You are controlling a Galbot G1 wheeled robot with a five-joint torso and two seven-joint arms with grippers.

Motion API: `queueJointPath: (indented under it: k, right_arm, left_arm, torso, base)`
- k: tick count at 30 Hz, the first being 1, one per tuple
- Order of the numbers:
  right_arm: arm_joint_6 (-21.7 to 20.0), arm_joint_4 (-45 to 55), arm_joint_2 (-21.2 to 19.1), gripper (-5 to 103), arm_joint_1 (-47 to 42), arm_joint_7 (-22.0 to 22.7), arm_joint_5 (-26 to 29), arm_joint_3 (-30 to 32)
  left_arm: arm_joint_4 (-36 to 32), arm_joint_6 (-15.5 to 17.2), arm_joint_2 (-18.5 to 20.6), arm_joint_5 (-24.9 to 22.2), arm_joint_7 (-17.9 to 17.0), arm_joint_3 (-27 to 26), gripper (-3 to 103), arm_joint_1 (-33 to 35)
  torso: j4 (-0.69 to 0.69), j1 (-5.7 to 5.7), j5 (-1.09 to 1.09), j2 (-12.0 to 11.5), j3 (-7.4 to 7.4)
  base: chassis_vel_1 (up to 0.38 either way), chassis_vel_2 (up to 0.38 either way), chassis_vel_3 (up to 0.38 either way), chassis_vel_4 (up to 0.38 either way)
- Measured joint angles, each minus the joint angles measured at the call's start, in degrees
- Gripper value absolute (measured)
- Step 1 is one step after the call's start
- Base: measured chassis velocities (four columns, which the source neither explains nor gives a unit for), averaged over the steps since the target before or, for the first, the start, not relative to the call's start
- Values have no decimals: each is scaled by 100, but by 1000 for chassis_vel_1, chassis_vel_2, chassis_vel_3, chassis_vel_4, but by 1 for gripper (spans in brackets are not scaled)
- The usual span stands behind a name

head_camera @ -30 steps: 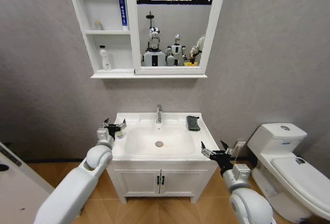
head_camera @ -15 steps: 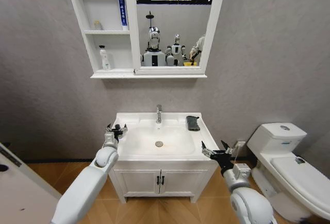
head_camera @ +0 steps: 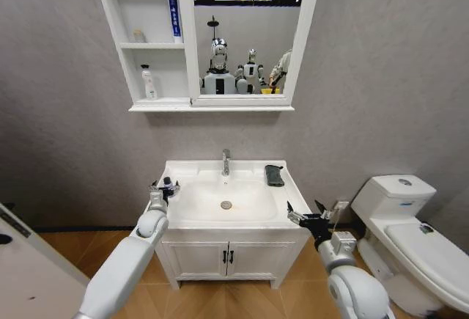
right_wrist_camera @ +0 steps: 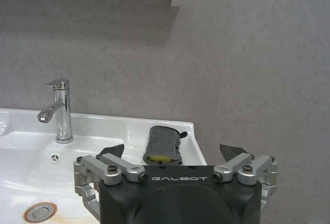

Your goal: Move facial cleanser and shampoo from washbasin to cabinet, then wipe washbasin with towel.

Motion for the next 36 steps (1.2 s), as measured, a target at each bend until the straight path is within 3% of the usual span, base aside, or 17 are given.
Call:
queueJointPath:
  k: [19, 25, 27, 29, 30, 32, 36]
  right_arm:
    - [48, 24, -12, 100, 5, 67, 64, 7]
    - [97, 3, -10, 100, 3, 67, 97, 22]
    - [103, -1, -12, 100, -1, 67, 104, 29]
    - [117, -6, -19, 100, -7, 67, 125, 40]
    - [119, -7, -19, 100, 1, 66, 132, 40]
    - [120, -10, -19, 100, 10, 66, 134, 40]
    - [120, -15, -13, 100, 30, 65, 135, 26]
  left_arm:
    - [141, 74, -117, -7, 65, 20, 101, -1]
    - [164, 92, -144, -22, 19, 20, 81, -5]
    - [167, 93, -146, -25, 13, 20, 81, -5]
    - [172, 94, -147, -25, 8, 20, 70, 2]
    - [172, 94, -147, -25, 8, 18, 59, 7]
    - [172, 94, -147, -25, 8, 16, 59, 10]
    - [170, 98, -147, -27, 14, 14, 48, 15]
  torso:
    - [0, 0, 0, 0, 0]
    - [0, 0, 0, 0, 0]
    - [0, 0, 0, 0, 0]
    - [0, 0, 0, 0, 0]
    - [0, 0, 0, 0, 0]
    - [0, 0, 0, 0, 0]
    - [0, 0, 0, 0, 0]
  base:
    - [0, 0, 0, 0]
    - [0, 0, 0, 0]
    - [0, 0, 0, 0]
    - [0, 0, 0, 0]
    - [0, 0, 0, 0]
    - [0, 0, 0, 0]
    - [0, 0, 0, 0]
